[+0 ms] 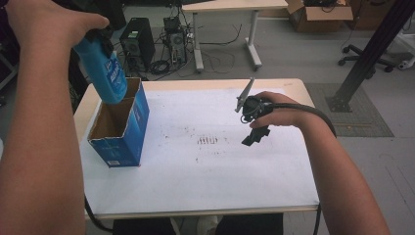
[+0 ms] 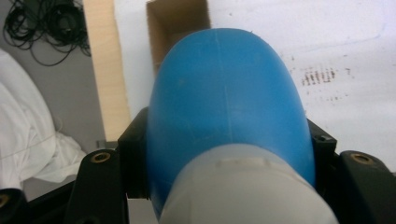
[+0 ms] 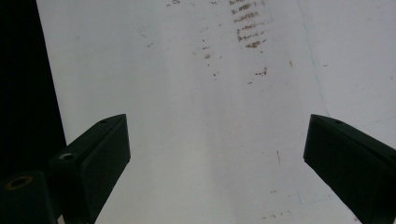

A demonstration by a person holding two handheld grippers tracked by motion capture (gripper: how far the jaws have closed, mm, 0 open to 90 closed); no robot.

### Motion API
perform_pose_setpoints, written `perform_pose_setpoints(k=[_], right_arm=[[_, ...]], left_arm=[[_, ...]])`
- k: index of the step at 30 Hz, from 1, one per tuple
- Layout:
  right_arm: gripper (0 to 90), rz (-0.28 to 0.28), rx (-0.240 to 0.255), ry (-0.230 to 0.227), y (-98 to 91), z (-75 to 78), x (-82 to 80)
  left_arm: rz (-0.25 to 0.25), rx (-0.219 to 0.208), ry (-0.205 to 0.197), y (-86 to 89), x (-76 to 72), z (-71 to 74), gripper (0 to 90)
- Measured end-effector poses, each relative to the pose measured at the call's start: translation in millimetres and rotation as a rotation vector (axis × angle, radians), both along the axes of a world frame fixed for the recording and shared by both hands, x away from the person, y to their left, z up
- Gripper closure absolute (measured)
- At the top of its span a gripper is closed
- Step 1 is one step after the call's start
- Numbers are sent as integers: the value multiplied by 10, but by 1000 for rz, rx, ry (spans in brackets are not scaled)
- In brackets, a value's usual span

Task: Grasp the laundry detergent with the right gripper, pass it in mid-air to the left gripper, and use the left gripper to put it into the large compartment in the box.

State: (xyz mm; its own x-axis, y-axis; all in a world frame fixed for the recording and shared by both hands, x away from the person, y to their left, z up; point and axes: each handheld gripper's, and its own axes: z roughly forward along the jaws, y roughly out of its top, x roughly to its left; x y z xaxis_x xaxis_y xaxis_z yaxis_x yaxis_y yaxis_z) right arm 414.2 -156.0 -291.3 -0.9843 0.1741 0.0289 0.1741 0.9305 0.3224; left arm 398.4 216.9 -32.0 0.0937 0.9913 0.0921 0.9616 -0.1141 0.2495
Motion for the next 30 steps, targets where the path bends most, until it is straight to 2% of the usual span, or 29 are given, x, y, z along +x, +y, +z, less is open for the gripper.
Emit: perform_pose_setpoints(k=[5,8,15,30], right_arm=[[74,-1,-23,12,-13,15,12],[72,-7,-44,7,-4,55,14],[74,0,-43,5,21,102,-1],[74,-1,-41,18,9,-17,13]], left_arm=[[5,-9,4,91,5,-34,381],[13,-8,11,172,35,-121,381],[38,-21,27,329,82,-304,381],[39,-32,52,482,140,-700,381]])
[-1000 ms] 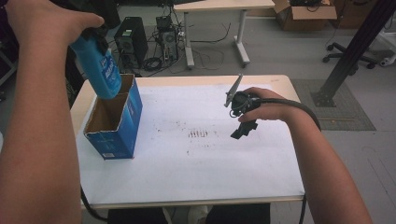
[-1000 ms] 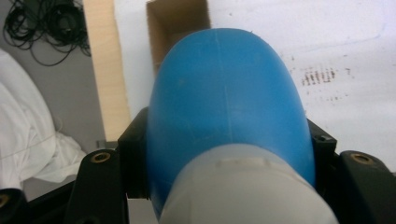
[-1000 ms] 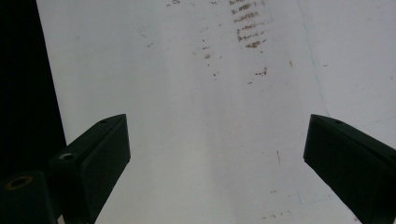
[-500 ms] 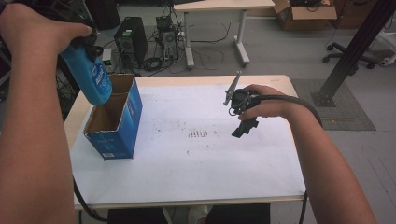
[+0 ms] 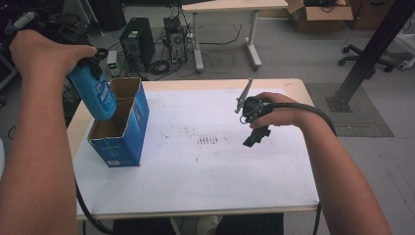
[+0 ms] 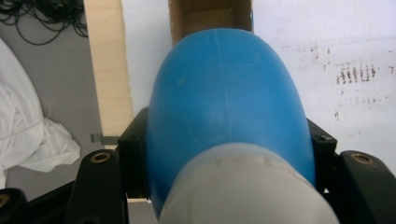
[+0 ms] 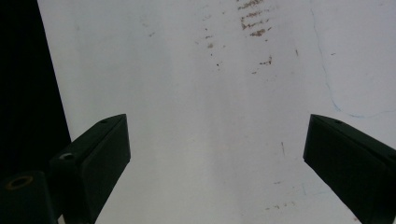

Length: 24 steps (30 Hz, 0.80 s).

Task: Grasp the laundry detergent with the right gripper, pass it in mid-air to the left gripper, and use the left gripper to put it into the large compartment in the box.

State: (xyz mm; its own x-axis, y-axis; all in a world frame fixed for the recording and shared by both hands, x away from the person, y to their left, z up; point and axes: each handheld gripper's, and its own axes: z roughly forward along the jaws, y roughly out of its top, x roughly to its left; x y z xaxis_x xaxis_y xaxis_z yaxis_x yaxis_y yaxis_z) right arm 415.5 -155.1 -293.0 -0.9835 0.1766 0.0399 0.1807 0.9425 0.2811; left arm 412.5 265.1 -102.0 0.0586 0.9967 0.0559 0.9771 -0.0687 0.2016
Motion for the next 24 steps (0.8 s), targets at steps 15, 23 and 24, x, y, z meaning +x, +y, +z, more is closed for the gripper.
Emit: perform_pose_setpoints(k=[15,23,24], right_arm=[[75,21,10,10,108,-69,-2],[75,13,10,12,104,-87,-25],[75,13,10,12,104,-87,-25]], left_arm=[[-16,29,26,25,21,-338,381],[-19,15,45,31,31,-579,381],[-19,15,45,31,31,-579,381]])
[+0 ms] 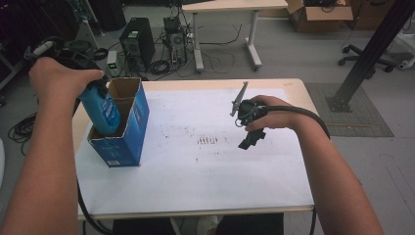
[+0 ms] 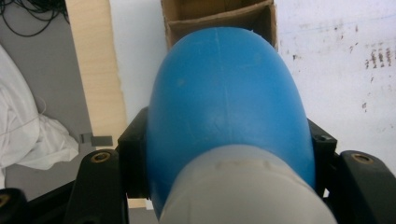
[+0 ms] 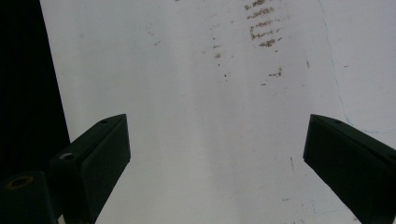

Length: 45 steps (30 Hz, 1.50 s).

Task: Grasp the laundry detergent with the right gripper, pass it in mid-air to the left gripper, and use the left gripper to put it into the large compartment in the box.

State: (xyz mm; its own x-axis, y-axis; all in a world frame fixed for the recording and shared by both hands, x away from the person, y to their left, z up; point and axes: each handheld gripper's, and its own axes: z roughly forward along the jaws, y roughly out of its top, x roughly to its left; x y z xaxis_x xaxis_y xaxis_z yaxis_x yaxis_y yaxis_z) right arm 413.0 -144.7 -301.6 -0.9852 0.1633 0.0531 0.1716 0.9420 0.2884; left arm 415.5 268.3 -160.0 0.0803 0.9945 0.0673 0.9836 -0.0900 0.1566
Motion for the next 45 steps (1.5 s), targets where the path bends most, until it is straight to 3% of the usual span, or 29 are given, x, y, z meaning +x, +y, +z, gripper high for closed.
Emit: perform_pose_setpoints(k=[9,21,27,45], right_arm=[[75,1,13,4,0,-13,-17],[75,-6,7,13,-14,-57,-15],[72,-13,-1,26,-19,-79,-16],[73,-21,-4,34,-28,-112,-1]], left_arm=[[-4,-19,15,-19,20,-272,381],[-14,-6,38,-51,84,-637,381],[-17,16,34,-65,109,-753,381],[-20,11,59,-43,147,-1017,381]])
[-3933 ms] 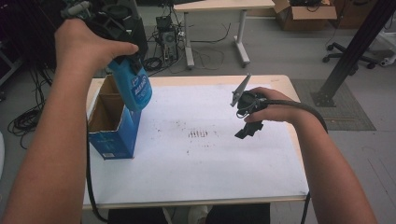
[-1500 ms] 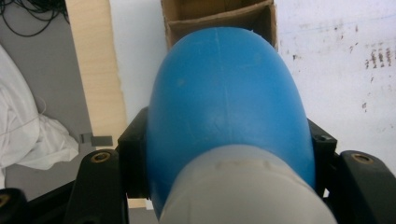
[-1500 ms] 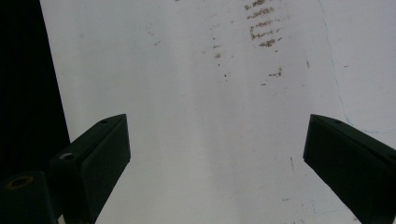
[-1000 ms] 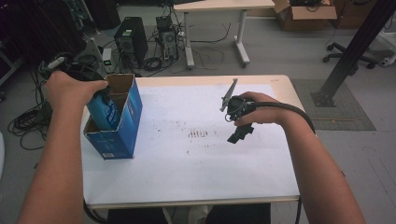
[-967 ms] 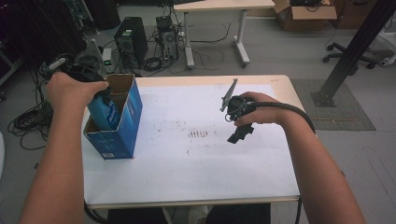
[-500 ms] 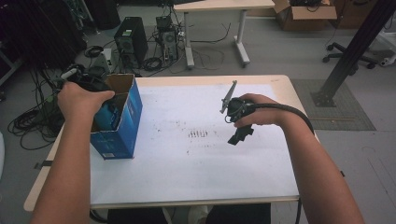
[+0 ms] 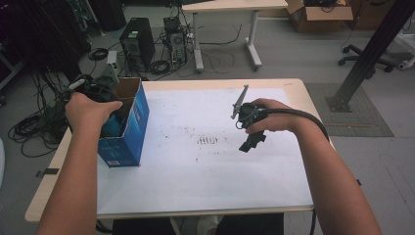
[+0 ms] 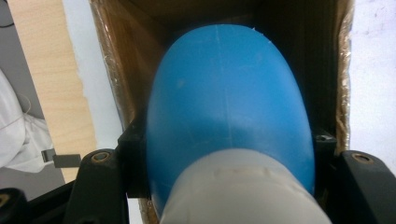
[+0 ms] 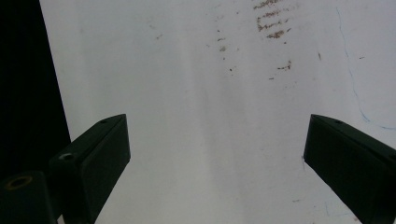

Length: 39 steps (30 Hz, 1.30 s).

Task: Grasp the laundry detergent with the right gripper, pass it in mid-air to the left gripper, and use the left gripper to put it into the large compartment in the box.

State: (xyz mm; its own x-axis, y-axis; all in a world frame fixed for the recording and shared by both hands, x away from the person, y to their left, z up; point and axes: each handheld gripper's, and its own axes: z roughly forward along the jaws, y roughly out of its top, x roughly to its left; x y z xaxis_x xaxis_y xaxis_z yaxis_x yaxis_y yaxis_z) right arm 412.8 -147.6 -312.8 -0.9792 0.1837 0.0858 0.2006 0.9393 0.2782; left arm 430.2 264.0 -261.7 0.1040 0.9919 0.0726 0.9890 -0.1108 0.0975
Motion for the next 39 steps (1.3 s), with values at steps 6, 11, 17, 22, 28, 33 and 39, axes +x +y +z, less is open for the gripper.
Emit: perform_pose_setpoints(k=[6,11,17,22,28,33,39], right_arm=[[73,4,4,-1,-4,-22,0],[73,3,11,-7,-14,-9,-5],[73,-4,9,-7,-38,13,-10],[73,-9,30,-12,-63,18,-3],[73,-10,23,-9,-71,5,-5],[73,-14,22,-4,-80,-14,-3],[74,-13,19,-4,-81,-14,-5]], left_arm=[[-1,-12,-1,8,7,-42,381],[-9,-12,6,-10,10,-71,380],[-9,7,15,-17,19,-119,380],[-5,1,19,-6,24,-176,380],[2,-11,14,20,22,-259,381],[0,-9,20,14,25,-262,380],[-1,-10,21,22,27,-263,379]])
